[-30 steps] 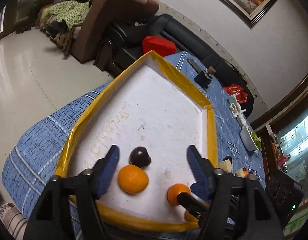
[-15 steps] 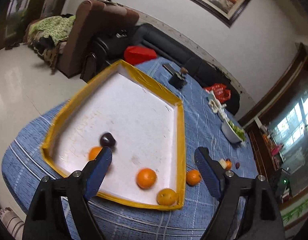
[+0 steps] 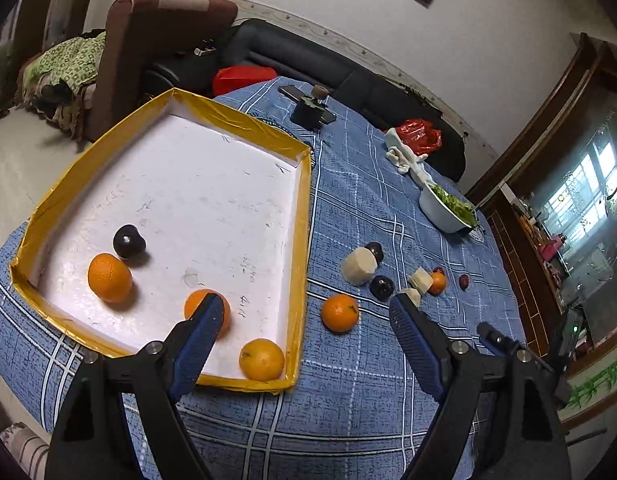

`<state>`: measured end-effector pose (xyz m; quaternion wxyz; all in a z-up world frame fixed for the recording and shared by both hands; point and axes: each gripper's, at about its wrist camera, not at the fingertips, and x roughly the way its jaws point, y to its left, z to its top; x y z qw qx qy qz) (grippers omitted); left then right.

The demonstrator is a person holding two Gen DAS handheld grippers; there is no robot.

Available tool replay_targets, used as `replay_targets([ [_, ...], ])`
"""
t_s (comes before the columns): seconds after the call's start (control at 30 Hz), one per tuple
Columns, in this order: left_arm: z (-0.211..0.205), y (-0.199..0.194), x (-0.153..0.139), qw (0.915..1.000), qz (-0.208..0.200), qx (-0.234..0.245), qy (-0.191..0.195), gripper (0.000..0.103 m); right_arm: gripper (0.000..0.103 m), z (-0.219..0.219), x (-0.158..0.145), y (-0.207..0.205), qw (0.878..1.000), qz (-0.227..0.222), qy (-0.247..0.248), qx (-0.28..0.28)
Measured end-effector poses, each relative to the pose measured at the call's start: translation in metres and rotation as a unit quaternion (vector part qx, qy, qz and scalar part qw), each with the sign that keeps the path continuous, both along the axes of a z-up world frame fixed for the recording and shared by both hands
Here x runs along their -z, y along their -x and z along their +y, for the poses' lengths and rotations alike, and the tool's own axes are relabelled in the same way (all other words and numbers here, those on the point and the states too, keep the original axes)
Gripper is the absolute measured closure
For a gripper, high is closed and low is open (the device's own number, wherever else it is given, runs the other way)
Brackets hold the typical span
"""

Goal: Organize fruits
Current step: 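Move both tools back toward the remaining fruit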

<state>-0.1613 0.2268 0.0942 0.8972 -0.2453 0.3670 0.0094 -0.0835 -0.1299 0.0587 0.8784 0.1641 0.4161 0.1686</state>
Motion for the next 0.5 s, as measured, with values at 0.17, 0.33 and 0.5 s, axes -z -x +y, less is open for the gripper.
replay_targets([
  [0.17, -0.001, -0.006, 0.012, 0.9998, 0.019, 0.003, -0.005, 0.019, 0.035, 0.009, 0.002, -0.015, 1.000, 0.008, -0.016, -0.012],
  [0.33, -0.015, -0.014, 0.017, 0.9994, 0.026, 0.019, -0.013, 0.019, 0.035, 0.047, 0.009, -0.032, 0.998, 0.024, -0.001, -0.051],
  [0.5, -0.026, -0.021, 0.015, 0.9981, 0.029, 0.039, -0.037, 0.019, 0.035, 0.091, 0.025, -0.027, 0.991, 0.019, 0.056, -0.117],
])
